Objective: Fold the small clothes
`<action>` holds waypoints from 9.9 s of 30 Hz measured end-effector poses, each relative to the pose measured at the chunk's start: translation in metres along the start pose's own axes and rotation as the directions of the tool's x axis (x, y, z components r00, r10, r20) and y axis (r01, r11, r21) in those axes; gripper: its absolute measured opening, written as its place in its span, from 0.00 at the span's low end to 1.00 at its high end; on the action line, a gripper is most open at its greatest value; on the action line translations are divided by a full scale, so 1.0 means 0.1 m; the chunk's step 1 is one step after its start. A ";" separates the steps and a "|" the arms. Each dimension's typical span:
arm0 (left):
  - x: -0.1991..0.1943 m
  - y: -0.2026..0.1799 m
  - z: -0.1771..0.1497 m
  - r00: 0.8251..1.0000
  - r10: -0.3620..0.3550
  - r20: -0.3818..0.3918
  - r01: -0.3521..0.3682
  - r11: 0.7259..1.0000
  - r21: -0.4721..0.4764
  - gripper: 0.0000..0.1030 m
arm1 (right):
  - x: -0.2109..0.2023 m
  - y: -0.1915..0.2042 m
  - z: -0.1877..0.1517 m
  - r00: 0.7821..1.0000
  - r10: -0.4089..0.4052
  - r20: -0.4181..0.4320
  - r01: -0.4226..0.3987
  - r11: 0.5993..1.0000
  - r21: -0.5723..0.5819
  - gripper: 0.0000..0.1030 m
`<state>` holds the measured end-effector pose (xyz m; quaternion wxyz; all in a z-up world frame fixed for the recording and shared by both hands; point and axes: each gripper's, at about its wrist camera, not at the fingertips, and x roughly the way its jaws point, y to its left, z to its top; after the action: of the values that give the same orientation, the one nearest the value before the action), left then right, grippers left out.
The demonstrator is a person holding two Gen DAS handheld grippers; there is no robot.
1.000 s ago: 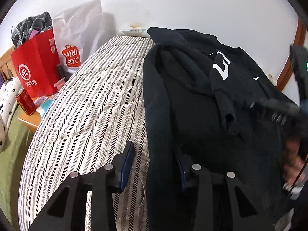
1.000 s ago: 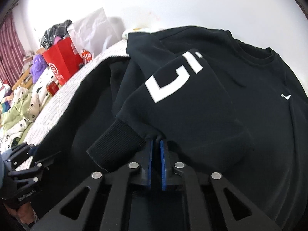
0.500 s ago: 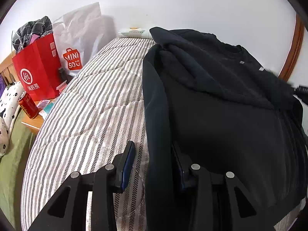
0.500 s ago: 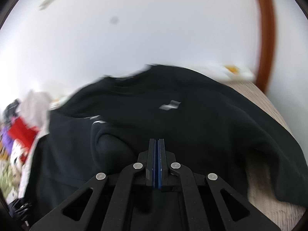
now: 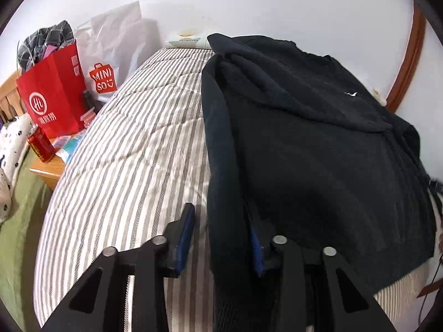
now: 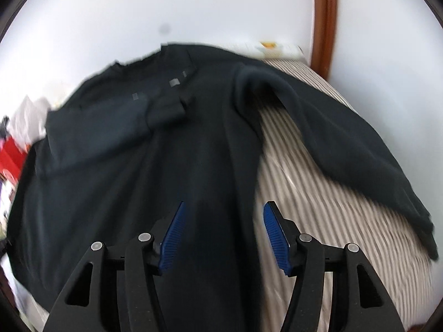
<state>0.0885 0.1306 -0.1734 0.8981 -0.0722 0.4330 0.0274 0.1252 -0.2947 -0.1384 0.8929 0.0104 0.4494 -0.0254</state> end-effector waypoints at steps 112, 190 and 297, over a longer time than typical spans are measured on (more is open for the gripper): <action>0.79 0.05 1.28 0.996 0.092 0.016 -0.093 0.994 0.063 0.46 | 1.97 4.41 2.31 0.871 0.456 -0.182 -0.490 0.778 -0.393 0.50; 0.17 -0.39 0.19 0.990 0.141 0.015 -0.142 0.990 0.024 0.55 | 0.38 -1.53 0.15 0.935 -0.355 -0.009 0.355 0.933 0.063 0.68; 0.41 -0.56 0.88 1.000 -0.024 0.012 0.024 0.999 0.039 0.77 | 0.47 2.19 1.28 0.873 0.478 0.092 -0.443 0.858 -0.260 0.49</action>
<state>0.1881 0.0886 -0.1457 0.9022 -0.0597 0.4271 0.0087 0.2679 -0.0829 -0.1005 0.8998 0.0123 0.3636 0.2409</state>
